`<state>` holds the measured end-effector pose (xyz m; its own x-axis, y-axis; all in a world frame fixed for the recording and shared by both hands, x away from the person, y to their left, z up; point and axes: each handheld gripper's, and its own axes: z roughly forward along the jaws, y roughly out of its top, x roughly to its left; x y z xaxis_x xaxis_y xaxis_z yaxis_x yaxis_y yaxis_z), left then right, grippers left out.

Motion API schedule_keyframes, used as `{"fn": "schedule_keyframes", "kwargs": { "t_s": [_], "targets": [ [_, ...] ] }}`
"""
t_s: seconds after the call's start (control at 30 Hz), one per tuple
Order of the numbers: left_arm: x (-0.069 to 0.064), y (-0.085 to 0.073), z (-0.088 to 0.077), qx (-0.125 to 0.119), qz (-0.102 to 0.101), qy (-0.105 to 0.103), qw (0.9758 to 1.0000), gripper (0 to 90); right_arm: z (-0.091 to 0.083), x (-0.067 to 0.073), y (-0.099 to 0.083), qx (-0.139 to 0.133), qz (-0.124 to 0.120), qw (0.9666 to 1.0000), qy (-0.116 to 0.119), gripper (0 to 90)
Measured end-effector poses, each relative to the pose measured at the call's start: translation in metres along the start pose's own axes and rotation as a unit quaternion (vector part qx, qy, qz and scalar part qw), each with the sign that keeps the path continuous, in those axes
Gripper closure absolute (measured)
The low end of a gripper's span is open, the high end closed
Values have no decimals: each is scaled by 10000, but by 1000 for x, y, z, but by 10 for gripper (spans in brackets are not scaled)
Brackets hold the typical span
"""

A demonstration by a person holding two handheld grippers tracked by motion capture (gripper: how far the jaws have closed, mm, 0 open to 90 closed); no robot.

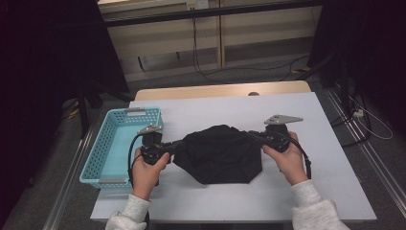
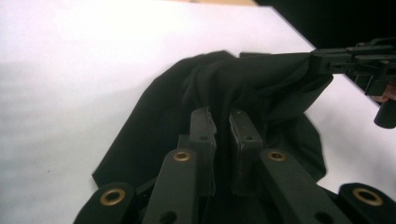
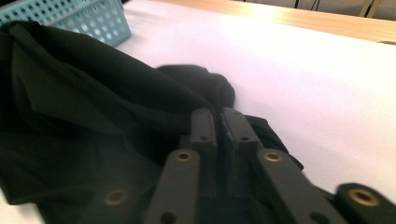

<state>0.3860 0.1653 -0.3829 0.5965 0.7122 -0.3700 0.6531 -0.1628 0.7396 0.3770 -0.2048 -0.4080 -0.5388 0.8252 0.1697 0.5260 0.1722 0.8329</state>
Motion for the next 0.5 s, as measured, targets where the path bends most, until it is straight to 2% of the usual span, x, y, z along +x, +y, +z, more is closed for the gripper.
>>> {"fn": "schedule_keyframes", "kwargs": {
  "t_s": [0.07,0.2,0.3,0.37,0.5],
  "targets": [
    [3,-2,3,106,-41,13,9999,819,6,-3,-4,94,70,9999,-4,779],
    [10,-3,0,174,-148,70,9997,819,7,-4,-5,39,156,9998,-68,668],
    [17,-3,-6,87,-260,140,9995,819,2,-5,-3,-92,223,9997,-43,518],
    [20,-3,-9,67,-300,157,9994,819,-2,-6,-3,-112,179,9998,-73,484],
    [25,-2,-15,-24,-378,222,9990,818,-6,-8,-2,-255,254,9993,-56,431]
  ]
}}
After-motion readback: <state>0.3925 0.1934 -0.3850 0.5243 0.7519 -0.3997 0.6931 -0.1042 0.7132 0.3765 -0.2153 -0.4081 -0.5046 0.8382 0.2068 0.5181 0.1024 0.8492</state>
